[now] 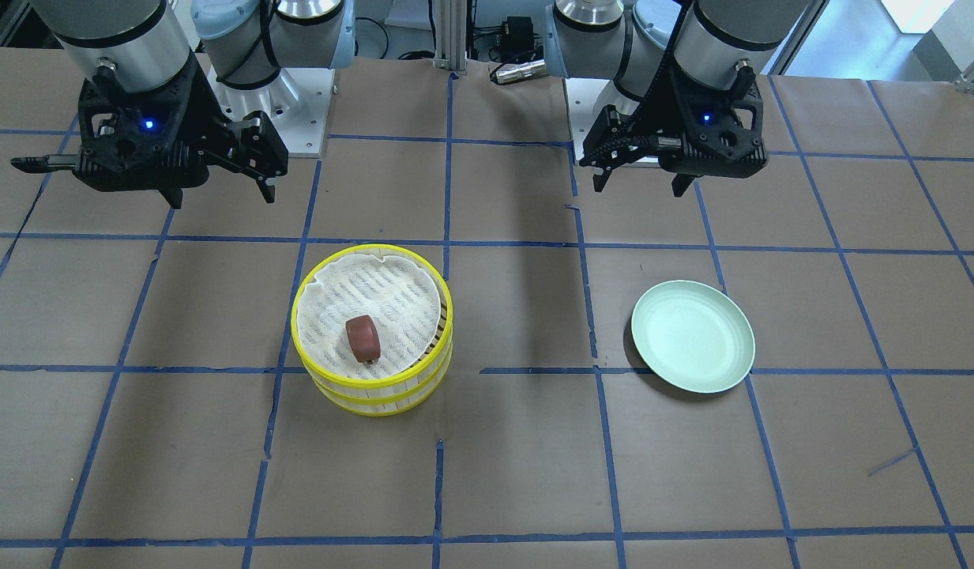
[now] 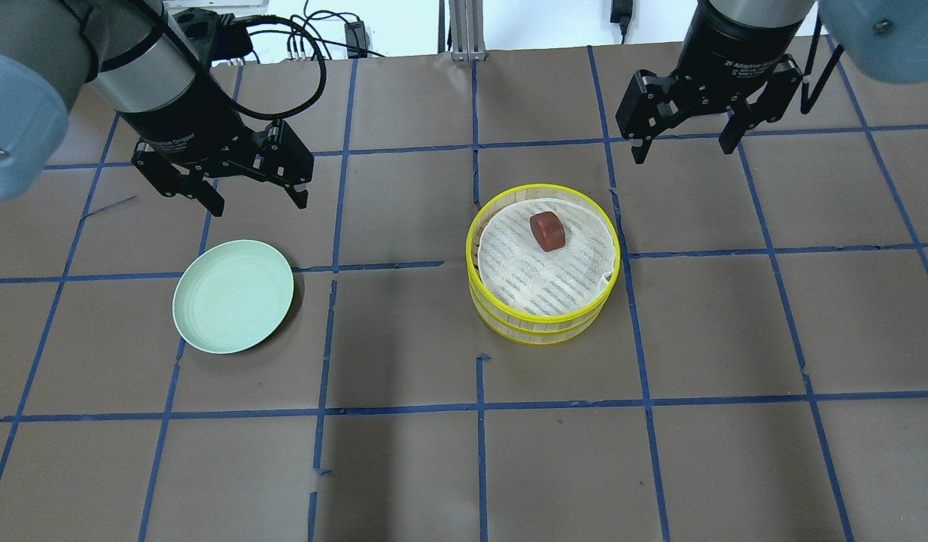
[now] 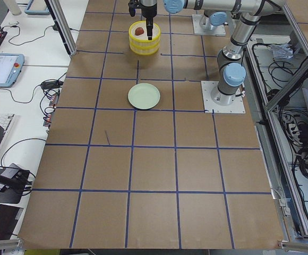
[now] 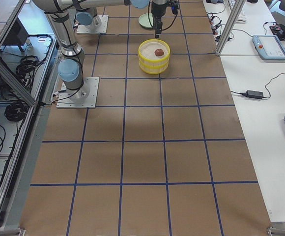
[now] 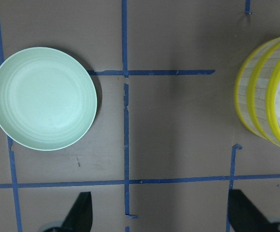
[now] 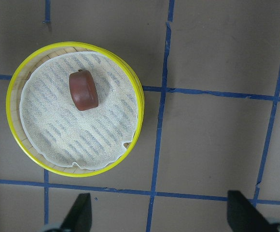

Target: Place buns in different layers of steamer

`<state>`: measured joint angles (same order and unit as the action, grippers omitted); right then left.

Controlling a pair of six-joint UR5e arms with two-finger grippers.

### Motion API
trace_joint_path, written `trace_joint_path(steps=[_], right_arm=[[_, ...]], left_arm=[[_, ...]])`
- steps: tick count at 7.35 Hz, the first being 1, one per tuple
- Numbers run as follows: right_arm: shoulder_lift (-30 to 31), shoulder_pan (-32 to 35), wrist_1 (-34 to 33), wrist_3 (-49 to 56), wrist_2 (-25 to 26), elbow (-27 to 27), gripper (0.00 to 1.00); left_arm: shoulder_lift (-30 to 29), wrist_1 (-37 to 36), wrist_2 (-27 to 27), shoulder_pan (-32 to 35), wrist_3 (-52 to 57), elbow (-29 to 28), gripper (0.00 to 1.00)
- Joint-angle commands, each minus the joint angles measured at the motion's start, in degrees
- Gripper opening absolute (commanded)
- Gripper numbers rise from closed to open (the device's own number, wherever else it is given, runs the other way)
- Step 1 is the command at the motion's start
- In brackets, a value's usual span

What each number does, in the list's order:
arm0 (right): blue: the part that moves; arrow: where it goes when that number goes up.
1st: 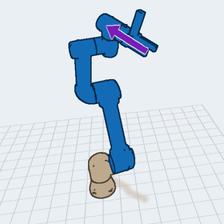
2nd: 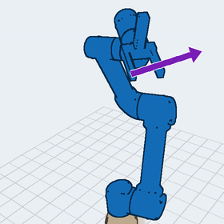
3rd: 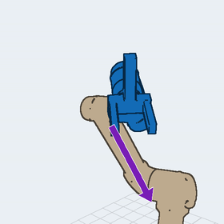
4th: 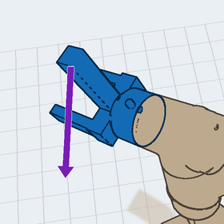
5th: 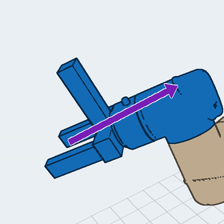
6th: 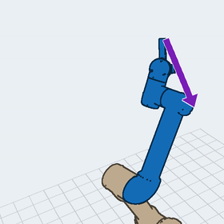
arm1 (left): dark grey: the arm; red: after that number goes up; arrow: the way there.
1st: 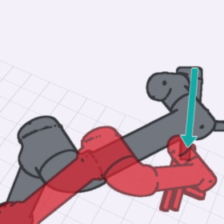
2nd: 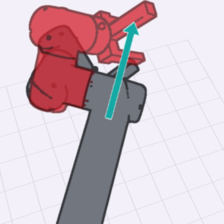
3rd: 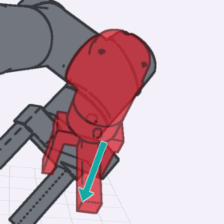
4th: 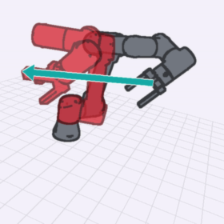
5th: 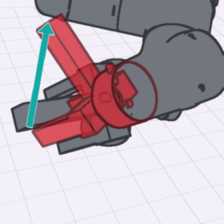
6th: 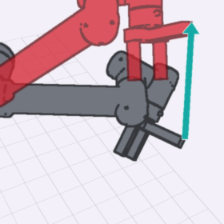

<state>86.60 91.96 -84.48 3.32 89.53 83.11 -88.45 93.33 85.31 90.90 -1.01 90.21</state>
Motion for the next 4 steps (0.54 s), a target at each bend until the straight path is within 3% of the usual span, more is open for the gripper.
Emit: trace_joint_path(steps=[1, 4], right_arm=[[0.0, 0.1, -0.2, -0.2, 0.1, 0.1, 1.0], [0.3, 0.1, -0.5, -0.2, 0.2, 0.4, 1.0]], left_arm=[[-0.1, 0.1, -0.1, 0.1, 0.1, -0.3, 1.0], [-0.1, 0.1, -0.1, 0.1, -0.4, 0.0, 1.0]])
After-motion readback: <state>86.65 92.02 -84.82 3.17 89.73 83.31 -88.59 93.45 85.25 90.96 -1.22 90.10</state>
